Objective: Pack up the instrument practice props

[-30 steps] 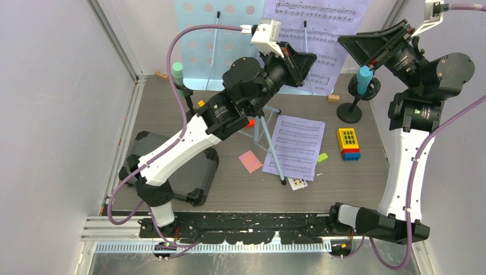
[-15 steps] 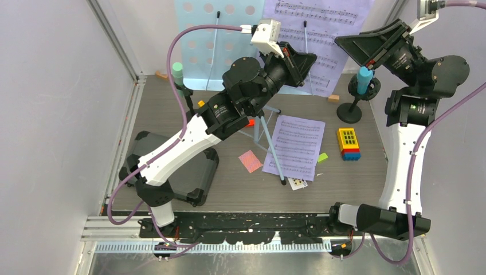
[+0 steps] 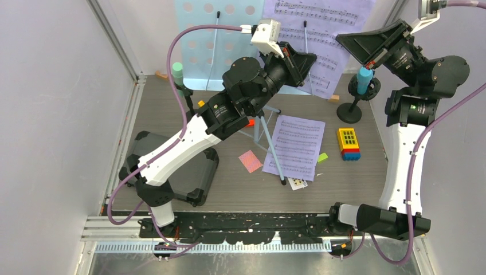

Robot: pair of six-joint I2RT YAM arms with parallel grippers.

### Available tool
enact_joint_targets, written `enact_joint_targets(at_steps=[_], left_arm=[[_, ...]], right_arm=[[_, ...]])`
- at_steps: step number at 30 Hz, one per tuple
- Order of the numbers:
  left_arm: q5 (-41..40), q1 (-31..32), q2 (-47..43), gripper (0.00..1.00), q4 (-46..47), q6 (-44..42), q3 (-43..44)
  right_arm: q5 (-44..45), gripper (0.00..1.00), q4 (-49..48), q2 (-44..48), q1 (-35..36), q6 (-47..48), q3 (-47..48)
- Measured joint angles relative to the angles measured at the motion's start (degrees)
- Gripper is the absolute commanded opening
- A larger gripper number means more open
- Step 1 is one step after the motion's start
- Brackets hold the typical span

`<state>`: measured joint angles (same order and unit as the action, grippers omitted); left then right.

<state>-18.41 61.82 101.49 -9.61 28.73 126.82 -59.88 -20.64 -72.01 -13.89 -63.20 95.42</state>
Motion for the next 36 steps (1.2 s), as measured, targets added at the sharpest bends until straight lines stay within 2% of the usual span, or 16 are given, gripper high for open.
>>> enact_joint_targets(at_steps=[6, 14, 20, 32, 36], left_arm=[[0.5, 0.0, -0.2, 0.04, 1.2, 0.0, -0.9], [1.3, 0.0, -0.7, 0.02, 2.3, -0.4, -2.1], [1.9, -0.1, -0.9, 0.02, 2.5, -0.6, -2.3], [1.5, -0.1, -2.5, 0.03, 3.0, -0.6, -4.5], [1.5, -0.1, -2.5, 0.08, 3.0, -0.7, -4.5]], right_arm=[[1.8, 0.00, 3.7, 1.2, 0.0, 4.3, 0.0], [9.9, 0.00, 21.9, 7.7, 0.0, 19.8, 2.1], [16.4, 0.00, 30.4, 12.0, 0.0, 27.6, 3.3], [34.4, 0.00, 47.8, 18.5, 0.0, 39.5, 4.6], [41.4, 0.00, 53.2, 20.7, 0.0, 42.1, 5.7]])
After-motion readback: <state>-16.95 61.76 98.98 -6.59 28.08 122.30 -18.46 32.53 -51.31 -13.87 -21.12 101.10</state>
